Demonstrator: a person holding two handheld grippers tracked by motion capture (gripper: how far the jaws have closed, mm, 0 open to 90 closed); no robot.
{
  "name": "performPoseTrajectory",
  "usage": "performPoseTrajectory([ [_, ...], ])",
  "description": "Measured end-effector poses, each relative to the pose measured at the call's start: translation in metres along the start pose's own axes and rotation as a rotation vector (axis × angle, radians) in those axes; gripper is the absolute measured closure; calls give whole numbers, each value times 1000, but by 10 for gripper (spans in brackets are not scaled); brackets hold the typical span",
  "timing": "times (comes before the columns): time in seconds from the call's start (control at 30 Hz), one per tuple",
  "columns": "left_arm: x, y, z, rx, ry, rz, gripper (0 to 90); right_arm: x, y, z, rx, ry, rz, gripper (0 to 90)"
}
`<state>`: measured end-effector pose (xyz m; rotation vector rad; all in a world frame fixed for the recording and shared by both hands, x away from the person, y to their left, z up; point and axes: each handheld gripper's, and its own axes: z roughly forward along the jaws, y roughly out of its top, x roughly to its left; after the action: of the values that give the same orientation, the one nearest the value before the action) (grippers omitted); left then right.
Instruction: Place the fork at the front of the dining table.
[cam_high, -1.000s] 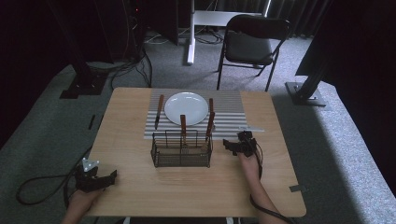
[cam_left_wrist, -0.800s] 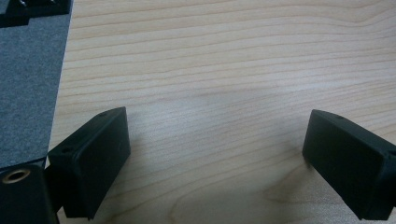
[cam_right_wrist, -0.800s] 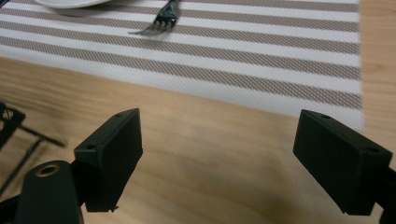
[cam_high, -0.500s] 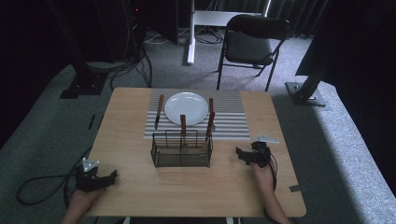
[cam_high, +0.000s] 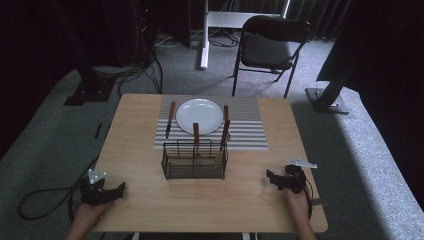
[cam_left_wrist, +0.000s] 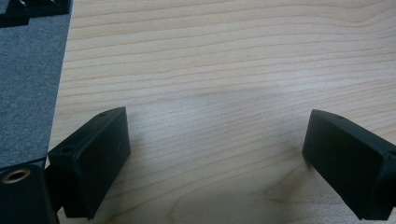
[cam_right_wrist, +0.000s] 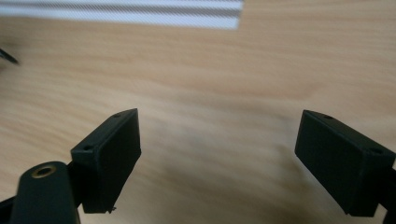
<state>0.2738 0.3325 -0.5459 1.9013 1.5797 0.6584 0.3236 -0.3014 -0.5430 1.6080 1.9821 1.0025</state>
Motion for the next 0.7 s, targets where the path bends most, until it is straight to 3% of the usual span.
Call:
performPoseTrajectory([
  [0.13, 0, 0, 0, 0, 0, 0, 74, -6, -10, -10, -12, -21, -15, 134],
  [0.27, 0, 0, 0, 0, 0, 0, 74, -9, -17, -14, -4, -6, -4, 134],
  [0.5, 0, 0, 0, 0, 0, -1, 74, -10, -30, -26, -9, -47, -73, 127],
  [0.57, 0, 0, 0, -1, 0, -2, 74, -8, -33, -28, 30, -61, -112, 128],
  [0.7, 0, 0, 0, -1, 0, -2, 74, -7, -36, -29, 30, -61, -106, 129],
])
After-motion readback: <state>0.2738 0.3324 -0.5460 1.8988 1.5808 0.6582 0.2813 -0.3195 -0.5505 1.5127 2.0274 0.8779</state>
